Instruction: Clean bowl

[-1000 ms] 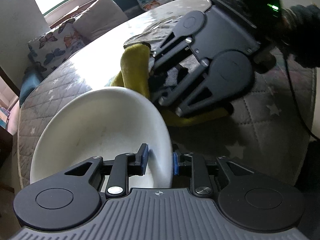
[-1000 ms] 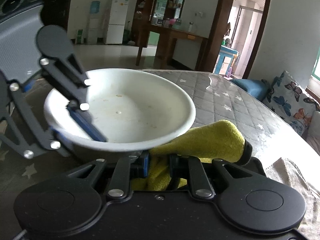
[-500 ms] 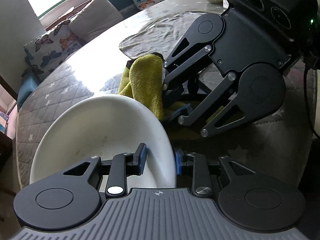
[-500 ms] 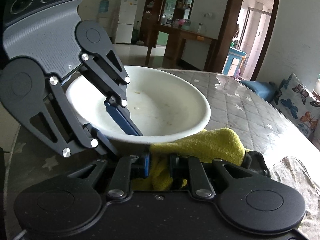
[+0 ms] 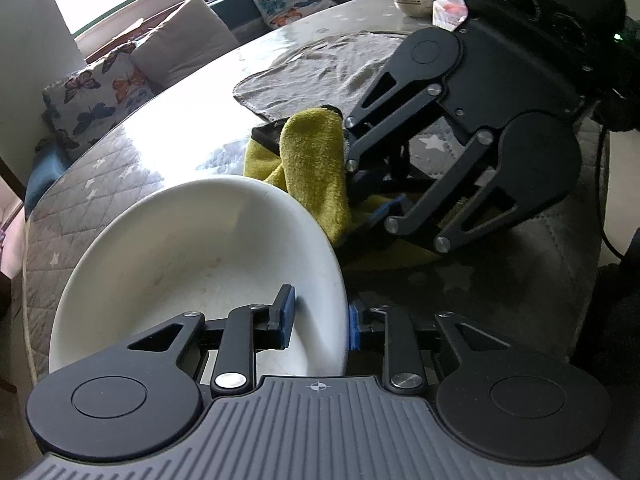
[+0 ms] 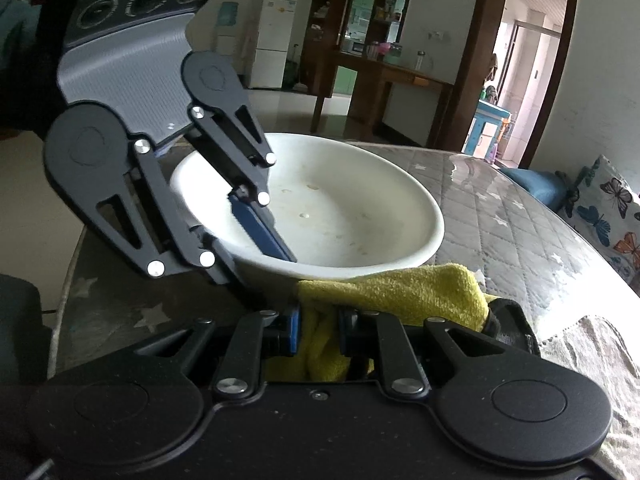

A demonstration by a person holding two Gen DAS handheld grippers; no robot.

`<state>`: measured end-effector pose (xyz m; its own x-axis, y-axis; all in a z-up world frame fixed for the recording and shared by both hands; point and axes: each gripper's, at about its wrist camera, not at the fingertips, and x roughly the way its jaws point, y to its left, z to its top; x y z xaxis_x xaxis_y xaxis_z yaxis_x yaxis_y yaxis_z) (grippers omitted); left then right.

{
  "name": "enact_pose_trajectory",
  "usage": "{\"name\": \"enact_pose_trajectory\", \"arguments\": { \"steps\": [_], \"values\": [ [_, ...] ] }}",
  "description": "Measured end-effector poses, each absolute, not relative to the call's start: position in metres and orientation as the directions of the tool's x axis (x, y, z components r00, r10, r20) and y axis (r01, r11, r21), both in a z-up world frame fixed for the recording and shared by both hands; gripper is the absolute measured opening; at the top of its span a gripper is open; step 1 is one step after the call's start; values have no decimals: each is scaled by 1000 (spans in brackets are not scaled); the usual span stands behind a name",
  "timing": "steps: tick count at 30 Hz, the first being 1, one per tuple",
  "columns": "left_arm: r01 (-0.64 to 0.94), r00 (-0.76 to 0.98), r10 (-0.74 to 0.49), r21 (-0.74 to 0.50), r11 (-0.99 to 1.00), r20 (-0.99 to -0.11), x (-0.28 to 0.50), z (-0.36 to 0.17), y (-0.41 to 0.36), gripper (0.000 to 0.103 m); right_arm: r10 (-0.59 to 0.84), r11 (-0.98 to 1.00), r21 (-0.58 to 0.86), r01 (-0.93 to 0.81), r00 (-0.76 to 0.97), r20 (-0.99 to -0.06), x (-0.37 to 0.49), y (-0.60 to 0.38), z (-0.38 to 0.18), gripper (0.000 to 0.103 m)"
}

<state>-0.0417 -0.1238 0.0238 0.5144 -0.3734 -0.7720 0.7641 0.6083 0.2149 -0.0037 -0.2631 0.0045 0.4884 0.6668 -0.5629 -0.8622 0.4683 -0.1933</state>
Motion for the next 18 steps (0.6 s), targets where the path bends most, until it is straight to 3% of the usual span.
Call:
{"name": "enact_pose_trajectory", "arguments": {
  "steps": [18],
  "values": [
    [783, 496, -380, 213, 584, -781, -46, 24, -119, 26, 631, 519, -206, -829, 535, -562, 42, -254, 2, 19]
  ]
}}
